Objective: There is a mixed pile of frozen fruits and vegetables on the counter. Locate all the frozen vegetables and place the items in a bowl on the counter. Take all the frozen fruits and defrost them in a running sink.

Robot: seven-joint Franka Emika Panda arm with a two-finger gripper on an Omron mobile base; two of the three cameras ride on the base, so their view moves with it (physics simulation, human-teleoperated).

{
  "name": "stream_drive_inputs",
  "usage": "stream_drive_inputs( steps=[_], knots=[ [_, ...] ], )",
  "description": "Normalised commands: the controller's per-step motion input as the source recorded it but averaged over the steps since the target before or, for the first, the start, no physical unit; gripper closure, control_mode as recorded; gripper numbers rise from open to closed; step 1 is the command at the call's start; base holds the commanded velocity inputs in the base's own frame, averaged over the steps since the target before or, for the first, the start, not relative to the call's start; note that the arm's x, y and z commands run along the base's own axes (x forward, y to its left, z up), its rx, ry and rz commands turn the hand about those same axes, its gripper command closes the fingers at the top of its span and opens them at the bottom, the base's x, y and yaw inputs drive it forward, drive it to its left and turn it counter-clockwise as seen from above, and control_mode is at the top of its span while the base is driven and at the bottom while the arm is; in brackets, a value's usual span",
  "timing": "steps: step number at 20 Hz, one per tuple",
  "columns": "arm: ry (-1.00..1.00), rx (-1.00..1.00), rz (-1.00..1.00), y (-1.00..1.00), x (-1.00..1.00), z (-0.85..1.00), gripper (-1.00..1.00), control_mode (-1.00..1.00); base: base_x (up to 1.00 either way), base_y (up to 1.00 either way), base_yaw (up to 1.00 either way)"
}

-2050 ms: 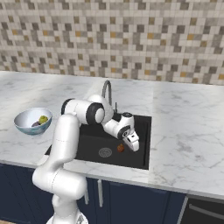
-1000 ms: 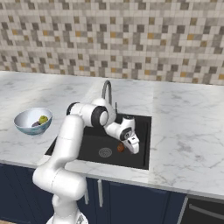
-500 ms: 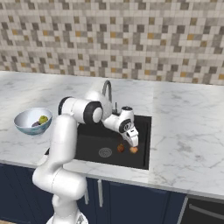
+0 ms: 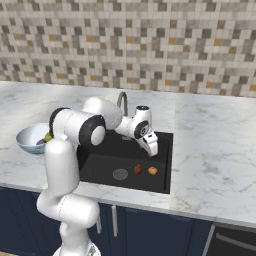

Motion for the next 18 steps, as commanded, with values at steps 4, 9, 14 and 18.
stream_drive_inputs(
  steps=[4,9,14,18],
  knots=[
    [-0.11,0.00,0.03,0.00,-0.37,1.00,-1.00,-1.00,0.00,0.00,0.00],
    [-0.13,0.00,0.05,0.00,-0.44,1.00,-1.00,-1.00,0.00,0.00,0.00],
    [-0.10,0.00,0.04,0.03,-0.45,1.00,-1.00,-1.00,0.00,0.00,0.00],
    [-0.08,0.00,0.02,0.09,-0.36,1.00,-1.00,-1.00,0.00,0.00,0.00]
  ],
)
